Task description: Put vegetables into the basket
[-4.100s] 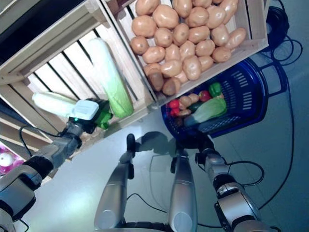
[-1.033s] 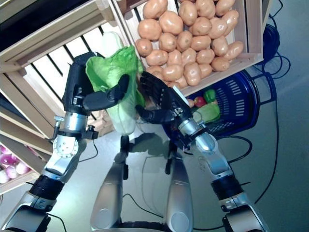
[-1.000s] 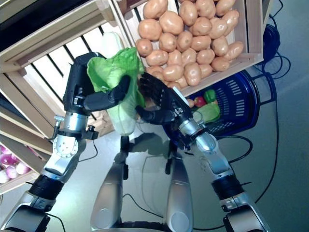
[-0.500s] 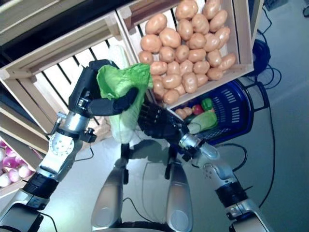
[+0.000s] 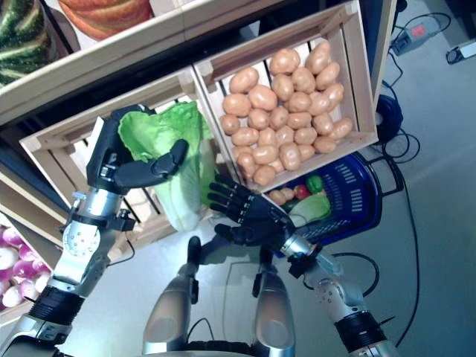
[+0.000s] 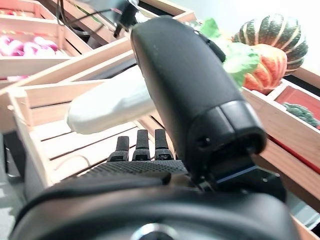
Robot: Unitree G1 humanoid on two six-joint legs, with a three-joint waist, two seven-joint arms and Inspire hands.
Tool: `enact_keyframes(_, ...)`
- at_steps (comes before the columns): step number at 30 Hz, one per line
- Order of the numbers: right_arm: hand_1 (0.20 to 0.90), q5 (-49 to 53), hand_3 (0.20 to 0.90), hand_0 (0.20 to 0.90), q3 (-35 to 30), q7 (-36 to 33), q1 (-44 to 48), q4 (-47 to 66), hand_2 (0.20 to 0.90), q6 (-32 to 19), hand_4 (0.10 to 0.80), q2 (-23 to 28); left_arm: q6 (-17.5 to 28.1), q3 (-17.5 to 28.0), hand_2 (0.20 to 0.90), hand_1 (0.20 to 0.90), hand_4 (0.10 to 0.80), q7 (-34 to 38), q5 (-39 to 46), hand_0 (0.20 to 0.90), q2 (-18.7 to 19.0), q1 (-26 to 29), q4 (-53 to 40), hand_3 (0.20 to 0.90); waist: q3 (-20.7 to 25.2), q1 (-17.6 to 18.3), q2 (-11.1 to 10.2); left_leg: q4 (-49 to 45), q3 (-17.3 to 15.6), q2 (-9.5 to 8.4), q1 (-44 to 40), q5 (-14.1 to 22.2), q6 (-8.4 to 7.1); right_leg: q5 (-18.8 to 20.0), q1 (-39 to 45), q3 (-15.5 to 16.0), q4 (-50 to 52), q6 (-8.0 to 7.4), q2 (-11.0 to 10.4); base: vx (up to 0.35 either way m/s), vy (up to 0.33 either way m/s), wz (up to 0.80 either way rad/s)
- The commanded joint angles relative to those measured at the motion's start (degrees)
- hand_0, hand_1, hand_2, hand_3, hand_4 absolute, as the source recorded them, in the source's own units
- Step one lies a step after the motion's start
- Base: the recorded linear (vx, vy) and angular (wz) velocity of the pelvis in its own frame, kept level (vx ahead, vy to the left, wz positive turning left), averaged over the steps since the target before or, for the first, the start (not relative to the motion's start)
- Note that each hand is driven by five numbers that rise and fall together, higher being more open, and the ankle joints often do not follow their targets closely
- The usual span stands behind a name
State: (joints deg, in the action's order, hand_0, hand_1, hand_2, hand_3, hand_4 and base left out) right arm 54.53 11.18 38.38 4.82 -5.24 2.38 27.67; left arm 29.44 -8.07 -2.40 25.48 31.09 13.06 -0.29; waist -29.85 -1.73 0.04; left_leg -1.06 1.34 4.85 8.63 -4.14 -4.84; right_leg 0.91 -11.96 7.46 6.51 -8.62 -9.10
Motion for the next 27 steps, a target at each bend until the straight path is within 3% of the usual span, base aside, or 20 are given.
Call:
enact_keyframes(1,0.9,4.41,0.9,0.9,-1.47,5.95,-2.8,6.23,0.9,-0.96,0.8,-1.52,4.59,3.33,0.3,0.3,0.4,-2.5,4.33,0.3,-0.05,-1.06,-7.23,0.3,10.78,0.26,-2.22,0.48,-0.6,-3.59,2.46,-0.53,1.63,0.65,6.64,3.65,-6.08,4.95,3.12,0.113,0.026,0.14)
enact_keyframes(6,0.9,2.03,0.9,0.9,-0.9,5.9,-3.45,6.68,0.9,-0.77,0.8,-1.51,2.75,2.36,0.3,0.3,0.4,-6.32,8.22,0.3,-1.62,-1.83,-7.49,0.3,11.57,0.31,-2.22,0.14,-0.39,-3.63,1.34,0.18,1.75,0.33,7.74,3.85,-6.11,5.09,3.15,0.063,0.022,0.06)
enact_keyframes(11,0.9,1.35,0.9,0.9,1.09,5.27,-3.2,8.29,0.9,1.01,0.8,-1.37,-0.91,-1.32,0.3,0.3,0.4,-9.47,11.48,0.3,-3.9,-2.19,-7.8,0.3,12.23,0.32,-2.41,0.2,-0.45,-3.56,-0.34,0.91,2.13,0.34,9.14,3.69,-6.58,4.99,3.18,0.064,0.017,0.0)
enact_keyframes(17,0.9,-1.33,0.9,0.9,4.32,0.72,-2.66,9.42,0.9,-0.57,0.8,-1.62,-3.75,-6.43,0.3,0.3,0.4,-14.1,15.36,0.3,-6.38,-2.46,-8.01,0.3,12.95,0.35,-2.5,1.42,-0.62,-3.37,-2.12,1.16,2.48,0.94,10.18,3.18,-7.63,4.68,3.29,0.045,0.02,-0.03)
enact_keyframes(27,0.9,0.61,0.9,0.9,9.29,3.01,-1.02,10.97,0.9,2.89,0.8,-2.39,-8.08,-12.83,0.3,0.3,0.4,-18.49,16.34,0.3,-7.79,-1.41,-9.39,0.3,13.81,0.17,-2.49,2.0,-0.87,-3.35,-3.73,1.61,2.99,1.11,11.31,2.6,-8.04,4.53,3.47,0.019,0.005,-0.01)
